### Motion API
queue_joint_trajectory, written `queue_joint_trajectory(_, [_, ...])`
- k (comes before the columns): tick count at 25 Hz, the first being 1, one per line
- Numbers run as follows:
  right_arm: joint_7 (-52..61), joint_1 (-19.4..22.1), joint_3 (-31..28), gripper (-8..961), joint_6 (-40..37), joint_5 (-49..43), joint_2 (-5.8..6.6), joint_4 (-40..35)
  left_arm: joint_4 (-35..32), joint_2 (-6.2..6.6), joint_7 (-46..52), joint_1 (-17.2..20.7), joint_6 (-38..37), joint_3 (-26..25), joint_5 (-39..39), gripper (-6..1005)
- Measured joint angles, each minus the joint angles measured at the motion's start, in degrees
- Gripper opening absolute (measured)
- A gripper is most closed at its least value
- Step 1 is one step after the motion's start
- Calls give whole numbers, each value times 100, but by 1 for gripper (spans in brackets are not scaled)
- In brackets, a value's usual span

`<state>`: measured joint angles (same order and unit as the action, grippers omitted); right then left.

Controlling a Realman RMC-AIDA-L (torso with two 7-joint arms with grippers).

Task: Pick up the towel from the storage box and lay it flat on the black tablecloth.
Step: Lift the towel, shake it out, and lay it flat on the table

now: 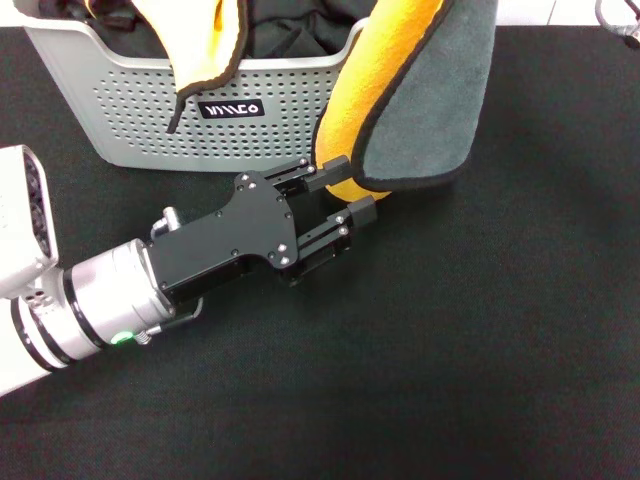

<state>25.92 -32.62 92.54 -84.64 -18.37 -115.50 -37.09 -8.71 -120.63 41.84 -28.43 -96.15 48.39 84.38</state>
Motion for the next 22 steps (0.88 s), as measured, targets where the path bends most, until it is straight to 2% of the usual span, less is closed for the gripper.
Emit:
queue_joint_trajectory(13, [-8, -78, -9, 36, 2, -11, -40, 24, 281, -3, 66, -328, 208, 79, -76, 490])
queue_joint_trajectory(22, [-12, -252, 11, 40, 11, -16, -58, 352, 386, -3, 95, -477, 182, 118, -71, 490])
